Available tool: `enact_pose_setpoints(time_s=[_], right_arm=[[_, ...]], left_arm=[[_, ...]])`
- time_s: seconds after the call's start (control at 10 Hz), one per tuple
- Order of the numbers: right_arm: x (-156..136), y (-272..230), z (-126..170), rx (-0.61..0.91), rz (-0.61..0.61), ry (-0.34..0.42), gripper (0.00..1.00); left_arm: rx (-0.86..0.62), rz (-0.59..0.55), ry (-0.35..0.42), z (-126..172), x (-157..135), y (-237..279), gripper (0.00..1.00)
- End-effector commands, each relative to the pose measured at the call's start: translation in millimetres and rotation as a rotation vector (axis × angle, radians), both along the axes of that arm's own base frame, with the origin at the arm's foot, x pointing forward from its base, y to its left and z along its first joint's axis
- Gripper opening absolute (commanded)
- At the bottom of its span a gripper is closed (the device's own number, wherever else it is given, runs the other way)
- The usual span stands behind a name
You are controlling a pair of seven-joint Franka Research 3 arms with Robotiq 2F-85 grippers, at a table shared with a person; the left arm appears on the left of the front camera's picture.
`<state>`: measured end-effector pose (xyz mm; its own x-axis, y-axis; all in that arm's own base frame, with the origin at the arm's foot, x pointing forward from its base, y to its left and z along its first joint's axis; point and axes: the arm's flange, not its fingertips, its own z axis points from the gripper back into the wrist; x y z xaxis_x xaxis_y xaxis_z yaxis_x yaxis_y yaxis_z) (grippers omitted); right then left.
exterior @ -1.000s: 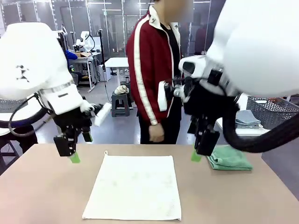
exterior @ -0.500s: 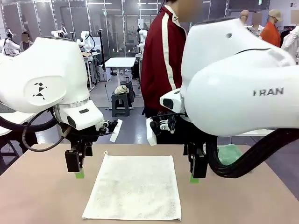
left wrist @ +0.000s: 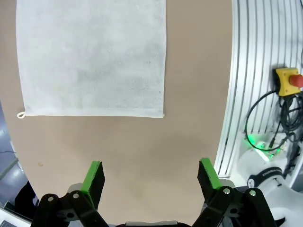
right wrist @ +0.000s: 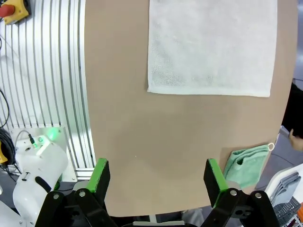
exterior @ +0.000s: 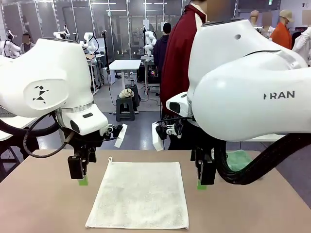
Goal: Fold the towels and place them in the basket.
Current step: When a person lays out a Towel with hook on the table, fold it in half twice.
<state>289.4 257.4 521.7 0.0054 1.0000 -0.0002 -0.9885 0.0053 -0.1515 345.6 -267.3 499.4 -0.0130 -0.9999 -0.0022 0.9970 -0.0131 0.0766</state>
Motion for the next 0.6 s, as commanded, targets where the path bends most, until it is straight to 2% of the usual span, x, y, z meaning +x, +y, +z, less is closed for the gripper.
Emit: enact_pose_setpoints(time_s=[0.0,0.2,0.5], right_arm=[[0.2,0.1,-0.5,-0.001,0.0,0.001,1.0],[-1.6,4.6,-22.4,0.031,0.026,-0.029,1.0],[1.4,11.7,-56.1,0.045,0.04,-0.012,1.0]], left_arm=[[0.001,0.001,-0.001,-0.1,0.1,0.0,1.0],[-0.008,0.08,-0.012,-23.1,-3.4,11.0,1.0],[-0.051,0.036,0.044,-58.6,-10.0,26.6,1.0]])
